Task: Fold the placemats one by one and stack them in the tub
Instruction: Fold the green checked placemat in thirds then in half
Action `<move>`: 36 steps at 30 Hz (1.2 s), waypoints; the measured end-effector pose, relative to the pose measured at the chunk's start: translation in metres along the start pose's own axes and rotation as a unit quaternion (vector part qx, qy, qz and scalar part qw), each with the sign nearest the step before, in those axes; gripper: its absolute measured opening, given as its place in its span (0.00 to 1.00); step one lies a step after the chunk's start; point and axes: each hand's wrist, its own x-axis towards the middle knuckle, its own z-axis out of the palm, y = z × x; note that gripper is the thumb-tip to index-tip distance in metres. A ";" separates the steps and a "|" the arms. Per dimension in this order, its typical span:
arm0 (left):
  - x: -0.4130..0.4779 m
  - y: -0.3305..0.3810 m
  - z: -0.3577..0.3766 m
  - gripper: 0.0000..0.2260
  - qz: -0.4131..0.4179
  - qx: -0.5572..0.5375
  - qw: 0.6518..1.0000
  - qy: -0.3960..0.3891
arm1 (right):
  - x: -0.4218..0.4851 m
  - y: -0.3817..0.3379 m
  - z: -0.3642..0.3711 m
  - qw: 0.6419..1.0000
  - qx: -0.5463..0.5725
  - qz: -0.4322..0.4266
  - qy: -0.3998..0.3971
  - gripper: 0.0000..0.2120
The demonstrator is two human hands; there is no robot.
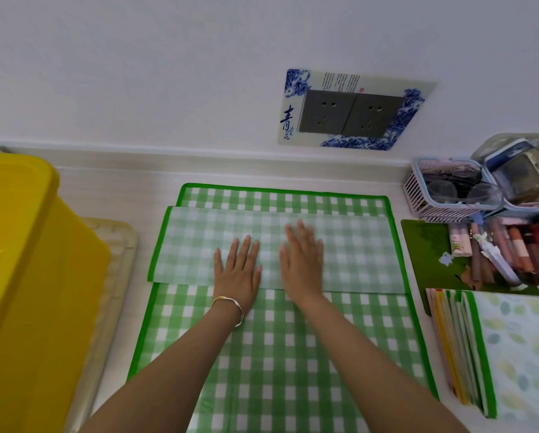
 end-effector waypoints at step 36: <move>0.076 -0.041 -0.059 0.31 0.016 0.023 0.995 -0.092 | -0.059 -0.008 -0.069 0.723 0.551 0.360 -0.211 0.17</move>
